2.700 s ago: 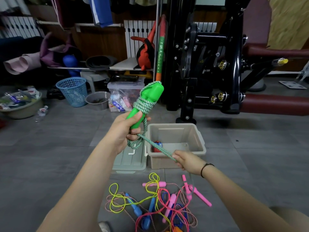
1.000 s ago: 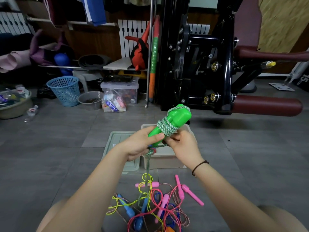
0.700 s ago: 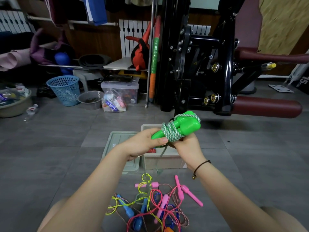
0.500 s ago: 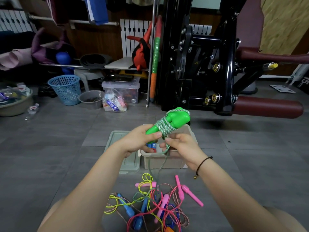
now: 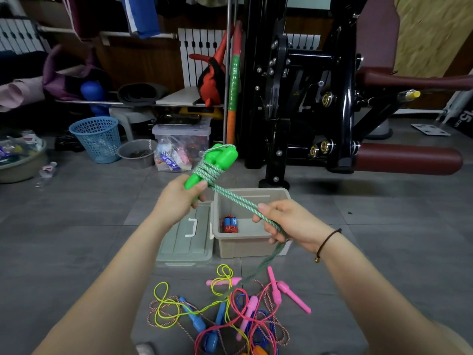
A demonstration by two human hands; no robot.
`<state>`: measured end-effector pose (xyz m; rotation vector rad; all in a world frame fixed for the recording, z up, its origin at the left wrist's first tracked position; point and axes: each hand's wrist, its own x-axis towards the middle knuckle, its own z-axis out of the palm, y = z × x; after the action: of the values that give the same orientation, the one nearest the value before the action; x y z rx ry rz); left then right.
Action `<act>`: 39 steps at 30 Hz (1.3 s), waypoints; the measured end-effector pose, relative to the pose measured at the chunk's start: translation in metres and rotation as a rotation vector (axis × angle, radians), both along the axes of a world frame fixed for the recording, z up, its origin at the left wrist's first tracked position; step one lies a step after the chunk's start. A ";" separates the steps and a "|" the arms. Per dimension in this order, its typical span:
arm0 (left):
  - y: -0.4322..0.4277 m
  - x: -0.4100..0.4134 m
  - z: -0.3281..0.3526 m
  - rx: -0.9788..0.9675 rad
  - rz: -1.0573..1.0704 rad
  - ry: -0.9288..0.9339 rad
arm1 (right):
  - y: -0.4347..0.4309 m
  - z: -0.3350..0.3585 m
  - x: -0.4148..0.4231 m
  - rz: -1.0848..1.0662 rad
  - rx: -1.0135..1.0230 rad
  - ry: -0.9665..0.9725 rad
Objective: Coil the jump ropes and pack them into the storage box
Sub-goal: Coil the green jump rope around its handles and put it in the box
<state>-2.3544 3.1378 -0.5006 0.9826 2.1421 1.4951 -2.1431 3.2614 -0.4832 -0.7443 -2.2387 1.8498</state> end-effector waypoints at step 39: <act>-0.045 0.066 0.015 0.116 -0.485 0.186 | 0.039 -0.015 0.011 -0.033 -0.109 0.029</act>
<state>-2.2882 3.0929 -0.4859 1.6004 1.7612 1.3340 -2.1321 3.3004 -0.4979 -0.7613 -2.1100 1.9673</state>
